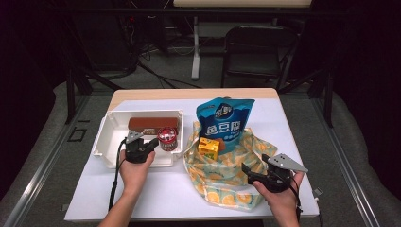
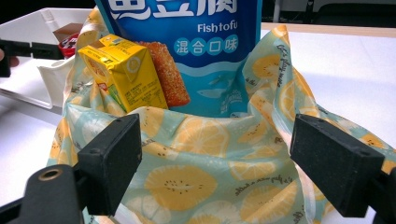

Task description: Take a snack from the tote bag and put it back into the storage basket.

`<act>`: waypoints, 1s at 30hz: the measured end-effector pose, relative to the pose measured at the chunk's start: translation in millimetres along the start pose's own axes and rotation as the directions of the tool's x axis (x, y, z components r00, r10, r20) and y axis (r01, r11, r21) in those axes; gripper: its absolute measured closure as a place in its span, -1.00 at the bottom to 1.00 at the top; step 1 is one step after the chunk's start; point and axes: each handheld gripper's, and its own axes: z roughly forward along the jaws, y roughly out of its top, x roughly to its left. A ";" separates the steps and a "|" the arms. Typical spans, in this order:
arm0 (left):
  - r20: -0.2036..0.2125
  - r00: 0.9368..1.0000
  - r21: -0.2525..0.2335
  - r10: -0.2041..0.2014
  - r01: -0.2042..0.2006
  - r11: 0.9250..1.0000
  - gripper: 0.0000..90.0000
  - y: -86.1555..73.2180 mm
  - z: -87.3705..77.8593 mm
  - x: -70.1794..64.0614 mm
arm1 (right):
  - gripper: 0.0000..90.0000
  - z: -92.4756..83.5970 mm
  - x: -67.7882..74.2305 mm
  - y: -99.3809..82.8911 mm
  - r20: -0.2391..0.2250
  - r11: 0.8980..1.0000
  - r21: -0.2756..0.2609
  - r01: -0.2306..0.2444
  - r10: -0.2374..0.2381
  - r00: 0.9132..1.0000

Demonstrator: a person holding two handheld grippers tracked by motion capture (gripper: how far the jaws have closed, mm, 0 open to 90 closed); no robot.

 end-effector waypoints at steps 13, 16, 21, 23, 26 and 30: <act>0.036 0.999 -0.021 0.005 -0.004 1.000 0.90 0.6 -1.0 -3.8 | -0.58 0.5 0.7 -0.2 -0.007 1.000 -0.003 0.003 -0.003 1.000; 0.058 0.998 -0.041 0.024 -0.022 0.999 0.80 1.6 -12.9 -5.5 | -0.55 0.3 -0.3 0.0 -0.011 1.000 -0.004 0.002 -0.002 1.000; 0.139 0.990 -0.092 0.034 -0.021 0.996 0.47 -0.6 -32.6 -7.4 | -0.49 -0.8 -1.7 1.0 -0.005 1.000 -0.021 -0.006 0.006 1.000; 0.173 0.984 -0.100 0.038 -0.021 0.995 0.35 -1.8 -37.5 -9.0 | -0.32 -1.9 -2.9 1.4 -0.015 0.999 -0.033 -0.010 0.010 1.000; 0.178 0.982 -0.112 0.063 -0.044 0.993 0.22 -1.7 -45.1 -11.3 | -0.15 -3.6 -4.0 3.7 -0.017 0.999 -0.052 -0.009 0.008 1.000; 0.205 0.976 -0.136 0.070 -0.042 0.990 0.16 -3.9 -53.5 -14.3 | 0.01 -7.8 -3.2 6.6 -0.037 0.997 -0.077 0.001 -0.004 0.999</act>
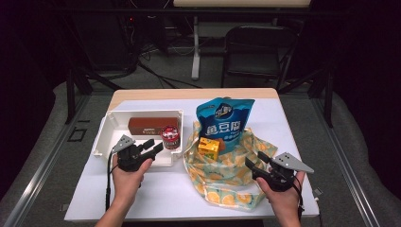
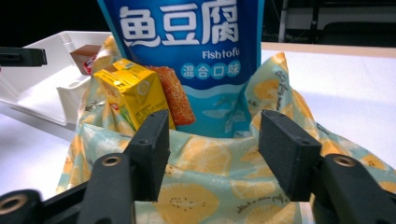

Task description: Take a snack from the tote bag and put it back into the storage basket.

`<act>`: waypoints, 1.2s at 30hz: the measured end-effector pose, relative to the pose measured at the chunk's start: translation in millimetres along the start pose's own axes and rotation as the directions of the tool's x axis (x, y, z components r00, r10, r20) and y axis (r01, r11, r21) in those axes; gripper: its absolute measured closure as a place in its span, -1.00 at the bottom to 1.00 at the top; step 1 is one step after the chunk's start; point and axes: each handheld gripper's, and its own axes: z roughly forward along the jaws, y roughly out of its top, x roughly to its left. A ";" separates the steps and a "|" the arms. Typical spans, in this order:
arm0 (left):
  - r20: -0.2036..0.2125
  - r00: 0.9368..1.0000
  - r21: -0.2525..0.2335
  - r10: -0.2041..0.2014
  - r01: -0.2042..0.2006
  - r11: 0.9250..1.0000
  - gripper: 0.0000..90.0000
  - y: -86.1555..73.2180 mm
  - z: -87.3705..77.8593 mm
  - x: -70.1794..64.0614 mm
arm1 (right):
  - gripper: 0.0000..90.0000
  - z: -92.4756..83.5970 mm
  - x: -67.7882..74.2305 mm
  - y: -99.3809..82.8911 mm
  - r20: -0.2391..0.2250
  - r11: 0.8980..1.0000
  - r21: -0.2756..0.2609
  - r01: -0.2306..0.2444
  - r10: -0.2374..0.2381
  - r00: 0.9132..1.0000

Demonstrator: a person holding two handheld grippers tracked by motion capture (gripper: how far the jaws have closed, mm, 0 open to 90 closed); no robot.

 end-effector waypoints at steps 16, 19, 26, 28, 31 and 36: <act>-0.009 0.998 -0.010 0.055 -0.055 0.998 -0.08 -7.4 -16.3 -3.8 | 0.02 36.4 -3.6 35.7 0.058 1.000 -0.005 0.024 -0.024 0.998; -0.014 0.999 -0.010 0.052 -0.053 0.999 -0.09 -7.4 -17.0 -1.9 | -0.05 44.0 -8.6 44.8 0.055 0.999 -0.013 0.032 -0.031 0.998; -0.011 0.998 0.002 0.058 -0.058 0.998 -0.08 -8.6 -15.7 -1.9 | -0.11 63.2 -19.2 63.5 0.066 0.999 -0.011 0.045 -0.044 0.997; -0.009 0.998 0.008 0.063 -0.062 0.998 -0.08 -9.2 -14.8 -2.7 | -0.12 68.6 -20.8 66.9 0.059 0.999 -0.006 0.054 -0.054 0.997; -0.009 0.998 0.010 0.066 -0.066 0.998 -0.08 -10.0 -14.1 -3.2 | -0.18 78.5 -21.4 69.2 0.045 0.998 -0.001 0.060 -0.060 0.997; -0.012 0.998 0.012 0.064 -0.064 0.998 -0.07 -10.4 -14.2 -2.3 | -0.28 91.1 -21.7 73.8 0.028 0.998 0.003 0.056 -0.056 0.998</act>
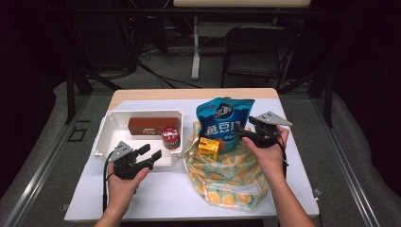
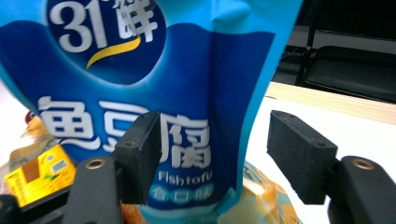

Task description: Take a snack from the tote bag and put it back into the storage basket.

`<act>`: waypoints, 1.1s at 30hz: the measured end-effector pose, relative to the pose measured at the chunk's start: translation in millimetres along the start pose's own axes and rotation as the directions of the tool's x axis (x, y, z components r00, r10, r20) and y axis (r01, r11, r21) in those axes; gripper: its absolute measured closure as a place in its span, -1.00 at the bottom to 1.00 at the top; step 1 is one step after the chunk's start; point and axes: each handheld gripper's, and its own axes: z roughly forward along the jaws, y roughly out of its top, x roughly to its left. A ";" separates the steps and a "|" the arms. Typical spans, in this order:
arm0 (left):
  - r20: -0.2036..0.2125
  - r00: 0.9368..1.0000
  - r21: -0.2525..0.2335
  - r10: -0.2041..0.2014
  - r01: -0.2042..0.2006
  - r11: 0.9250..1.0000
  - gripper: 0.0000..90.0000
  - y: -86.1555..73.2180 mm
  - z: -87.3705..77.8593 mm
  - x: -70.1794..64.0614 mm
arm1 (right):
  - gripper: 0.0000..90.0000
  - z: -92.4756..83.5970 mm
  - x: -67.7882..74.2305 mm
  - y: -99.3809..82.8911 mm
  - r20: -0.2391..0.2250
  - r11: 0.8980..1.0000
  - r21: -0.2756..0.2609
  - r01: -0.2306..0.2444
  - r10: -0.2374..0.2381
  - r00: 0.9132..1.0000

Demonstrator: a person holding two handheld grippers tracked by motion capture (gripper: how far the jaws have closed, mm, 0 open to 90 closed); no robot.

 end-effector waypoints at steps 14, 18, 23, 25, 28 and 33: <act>0.007 1.000 0.018 0.007 -0.007 1.000 -0.05 -2.0 3.2 -1.2 | -0.37 26.3 -2.6 7.4 -0.102 1.000 -0.010 -0.012 0.011 0.995; 0.006 1.000 0.019 0.009 -0.009 1.000 -0.05 -2.2 3.7 -1.6 | -0.29 30.3 4.1 4.5 -0.130 1.000 0.009 0.027 -0.026 0.991; 0.008 1.000 0.023 0.014 -0.014 1.000 -0.04 -2.2 4.4 -3.1 | 0.33 28.0 11.6 0.9 -0.138 0.999 -0.006 0.050 -0.050 0.989; 0.011 1.000 0.022 0.013 -0.013 1.000 -0.04 -2.1 4.6 -3.2 | 0.67 26.1 12.3 -1.3 -0.141 0.999 -0.018 0.041 -0.043 0.989; 0.012 1.000 0.021 0.012 -0.012 1.000 -0.03 -2.2 5.0 -3.3 | 0.90 22.1 13.2 -2.5 -0.158 0.999 -0.012 0.047 -0.048 0.986; 0.018 1.000 0.025 0.012 -0.012 1.000 -0.02 -2.6 6.5 -4.9 | 0.99 15.3 19.8 1.8 -0.139 0.998 -0.015 0.053 -0.054 0.989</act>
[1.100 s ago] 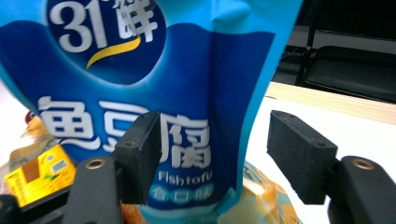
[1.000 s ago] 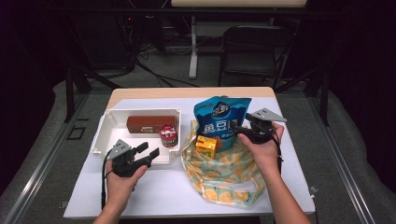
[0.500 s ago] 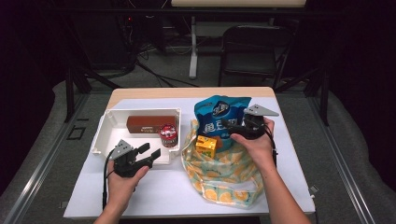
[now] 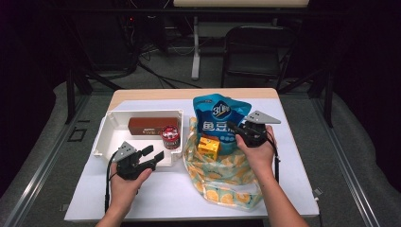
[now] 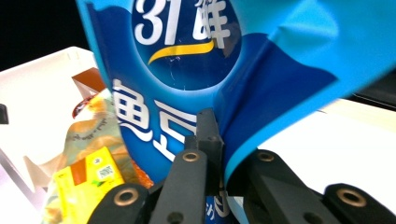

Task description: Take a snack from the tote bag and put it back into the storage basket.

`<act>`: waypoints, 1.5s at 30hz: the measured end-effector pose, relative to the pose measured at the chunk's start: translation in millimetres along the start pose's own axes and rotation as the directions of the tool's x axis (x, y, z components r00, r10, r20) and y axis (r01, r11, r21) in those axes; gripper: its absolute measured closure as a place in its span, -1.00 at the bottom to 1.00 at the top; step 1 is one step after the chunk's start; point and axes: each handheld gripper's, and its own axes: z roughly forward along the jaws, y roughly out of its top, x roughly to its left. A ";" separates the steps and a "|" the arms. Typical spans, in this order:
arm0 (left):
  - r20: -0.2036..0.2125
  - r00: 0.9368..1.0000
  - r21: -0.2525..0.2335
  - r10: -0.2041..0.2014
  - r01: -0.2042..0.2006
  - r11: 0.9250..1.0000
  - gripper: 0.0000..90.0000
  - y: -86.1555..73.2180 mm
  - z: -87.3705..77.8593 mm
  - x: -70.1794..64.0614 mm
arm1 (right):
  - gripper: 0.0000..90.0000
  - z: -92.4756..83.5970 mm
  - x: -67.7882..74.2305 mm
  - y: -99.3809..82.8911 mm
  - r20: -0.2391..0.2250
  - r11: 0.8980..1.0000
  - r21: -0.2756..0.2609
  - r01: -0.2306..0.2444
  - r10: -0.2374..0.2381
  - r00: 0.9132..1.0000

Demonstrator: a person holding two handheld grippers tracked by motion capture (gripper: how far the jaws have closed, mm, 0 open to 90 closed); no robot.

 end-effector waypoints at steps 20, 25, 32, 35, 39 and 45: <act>0.016 1.000 -0.031 0.015 -0.014 0.999 -0.02 14.3 4.0 -7.0 | 1.00 -32.8 16.2 36.0 0.010 0.996 -0.091 0.008 -0.007 1.000; 0.024 0.999 -0.039 0.027 -0.026 0.999 -0.02 20.7 5.1 -10.9 | 1.00 -37.3 19.7 45.6 0.005 0.995 -0.104 0.012 -0.012 1.000; 0.031 0.998 -0.058 0.057 -0.056 0.997 -0.02 36.6 6.9 -17.5 | 1.00 -39.0 19.2 57.0 0.007 0.992 -0.125 0.002 -0.001 1.000; 0.031 0.997 -0.070 0.069 -0.067 0.995 -0.02 44.4 8.4 -19.6 | 1.00 -39.8 20.3 61.7 0.009 0.991 -0.131 0.006 -0.004 1.000; 0.031 0.997 -0.087 0.068 -0.065 0.994 -0.02 56.3 11.1 -22.2 | 1.00 -40.3 20.8 66.6 0.001 0.990 -0.139 0.002 -0.002 1.000; 0.037 0.994 -0.117 0.099 -0.094 0.989 -0.02 79.3 16.0 -30.4 | 1.00 -39.5 25.9 72.8 -0.001 0.990 -0.143 0.010 -0.010 1.000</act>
